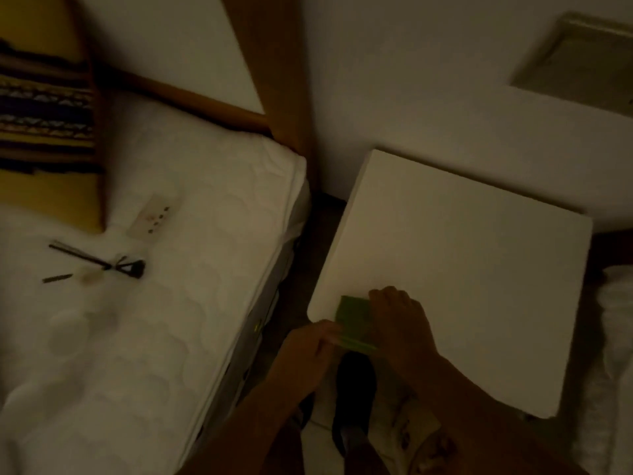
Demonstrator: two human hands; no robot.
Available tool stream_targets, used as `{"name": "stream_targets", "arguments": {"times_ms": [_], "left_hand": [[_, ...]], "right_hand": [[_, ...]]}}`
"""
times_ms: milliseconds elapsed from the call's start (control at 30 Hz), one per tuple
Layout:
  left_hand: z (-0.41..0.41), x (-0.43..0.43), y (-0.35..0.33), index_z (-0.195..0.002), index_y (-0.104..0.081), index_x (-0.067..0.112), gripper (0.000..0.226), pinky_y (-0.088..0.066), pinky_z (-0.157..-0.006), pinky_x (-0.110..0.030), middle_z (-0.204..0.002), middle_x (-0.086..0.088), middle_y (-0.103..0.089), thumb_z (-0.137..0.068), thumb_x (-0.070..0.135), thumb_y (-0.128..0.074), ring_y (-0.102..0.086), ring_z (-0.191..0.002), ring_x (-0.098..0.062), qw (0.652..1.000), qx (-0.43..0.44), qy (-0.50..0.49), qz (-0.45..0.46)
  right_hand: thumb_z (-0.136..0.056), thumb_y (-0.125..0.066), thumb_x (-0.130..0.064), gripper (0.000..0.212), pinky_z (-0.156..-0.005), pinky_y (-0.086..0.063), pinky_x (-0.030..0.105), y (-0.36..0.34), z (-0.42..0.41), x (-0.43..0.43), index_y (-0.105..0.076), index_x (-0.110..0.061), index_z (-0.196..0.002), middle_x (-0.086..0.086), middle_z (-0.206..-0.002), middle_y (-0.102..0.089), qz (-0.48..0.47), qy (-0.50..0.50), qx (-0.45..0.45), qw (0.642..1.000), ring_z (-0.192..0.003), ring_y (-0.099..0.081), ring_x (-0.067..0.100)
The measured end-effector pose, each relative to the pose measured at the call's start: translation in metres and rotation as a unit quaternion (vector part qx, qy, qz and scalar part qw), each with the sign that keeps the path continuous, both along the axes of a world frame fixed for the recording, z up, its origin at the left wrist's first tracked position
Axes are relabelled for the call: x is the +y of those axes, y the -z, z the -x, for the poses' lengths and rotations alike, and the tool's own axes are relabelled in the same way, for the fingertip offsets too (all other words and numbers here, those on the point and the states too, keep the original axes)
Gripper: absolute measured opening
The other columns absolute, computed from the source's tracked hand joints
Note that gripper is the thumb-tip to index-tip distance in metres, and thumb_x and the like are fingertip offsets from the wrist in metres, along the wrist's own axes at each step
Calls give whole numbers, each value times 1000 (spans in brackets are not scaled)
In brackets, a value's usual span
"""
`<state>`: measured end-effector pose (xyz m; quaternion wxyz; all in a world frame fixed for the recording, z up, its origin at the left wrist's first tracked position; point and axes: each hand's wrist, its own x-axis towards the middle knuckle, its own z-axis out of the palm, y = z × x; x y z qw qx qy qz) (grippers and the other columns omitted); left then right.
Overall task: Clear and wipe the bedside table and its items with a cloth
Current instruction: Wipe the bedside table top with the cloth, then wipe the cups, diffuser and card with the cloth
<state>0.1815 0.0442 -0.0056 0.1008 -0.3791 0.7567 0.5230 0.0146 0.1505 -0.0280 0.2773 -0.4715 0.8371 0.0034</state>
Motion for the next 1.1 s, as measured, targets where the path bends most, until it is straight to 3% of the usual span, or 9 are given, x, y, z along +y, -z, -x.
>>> {"name": "stream_targets", "arguments": {"times_ms": [100, 233, 400, 567, 733, 833, 933, 1000, 1100], "left_hand": [[-32, -18, -6, -107, -68, 13, 21, -54, -84, -32, -102, -5, -70, -97, 10, -50, -66, -90, -17, 985, -28, -170, -9], [-96, -36, -10, -99, -69, 27, 15, -51, -67, -21, -85, 8, -71, -92, 18, -59, -66, -78, -9, 958, -39, -284, 0], [-174, -36, -5, -93, -65, 40, 20, -46, -57, -15, -74, 15, -70, -90, 23, -57, -65, -66, 1, 933, -92, -349, -13], [-237, -29, -8, -97, -66, 32, 23, -58, -76, -29, -87, 11, -72, -94, 12, -55, -69, -78, -2, 910, -60, -409, -28], [-266, -19, -15, -118, -62, 30, 27, -45, -76, -2, -109, 18, -65, -95, 17, -56, -58, -92, 13, 897, -3, -440, -38], [-291, -17, -20, -126, -60, 28, 30, -55, -85, -22, -113, 9, -67, -98, 23, -51, -62, -99, -1, 853, 25, -515, -81], [-324, -19, -25, -118, -66, 24, 27, -56, -83, -32, -104, 2, -71, -100, 29, -47, -67, -93, -10, 821, 35, -565, -80], [-345, -22, -28, -107, -69, 24, 26, -56, -74, -26, -90, 4, -73, -100, 31, -46, -68, -81, -9, 803, 54, -587, -84], [-373, -30, -30, -85, -68, 18, 30, -46, -57, -17, -68, 6, -65, -99, 32, -46, -60, -60, -8, 791, 57, -604, -84]], "right_hand": [[-86, -60, -37, 62, -91, -40, 33, 5, -3, 2, -37, -18, -140, 4, -129, -46, -34, -18, 10, 999, -112, -47, 21], [-91, -55, -31, 45, -84, -44, 35, 11, -5, 0, -46, -11, -131, 8, -118, -52, -30, 15, -28, 999, -104, -49, 22], [-87, -61, -19, 19, -68, -41, 31, 2, -33, -24, -61, -6, -99, 4, -91, -51, -36, 25, -87, 995, -90, -57, 26], [-85, -63, -14, 22, -67, -44, 29, -17, -132, -71, -60, -10, -106, 5, -99, -62, -16, 9, -211, 977, -84, -59, 19], [-79, -63, -38, 20, -63, -57, 28, -37, -248, -120, -59, -21, -89, -2, -87, -67, -82, 12, -304, 949, -73, -64, 12], [-87, -62, -37, 11, -62, -52, 22, -48, -313, -140, -55, -29, -90, -9, -87, -64, -74, -13, -343, 936, -78, -62, 7], [-88, -62, -28, 7, -62, -50, 17, -56, -358, -157, -57, -28, -93, -8, -91, -64, -54, -27, -380, 923, -80, -62, 3], [-87, -65, -23, 11, -61, -49, 13, -60, -378, -165, -59, -23, -96, -5, -92, -64, -46, -39, -409, 910, -80, -63, 1], [-85, -68, -18, 23, -76, -47, 13, -65, -402, -175, -56, -23, -104, -10, -105, -56, -16, -111, -375, 920, -97, -57, 6]]}}
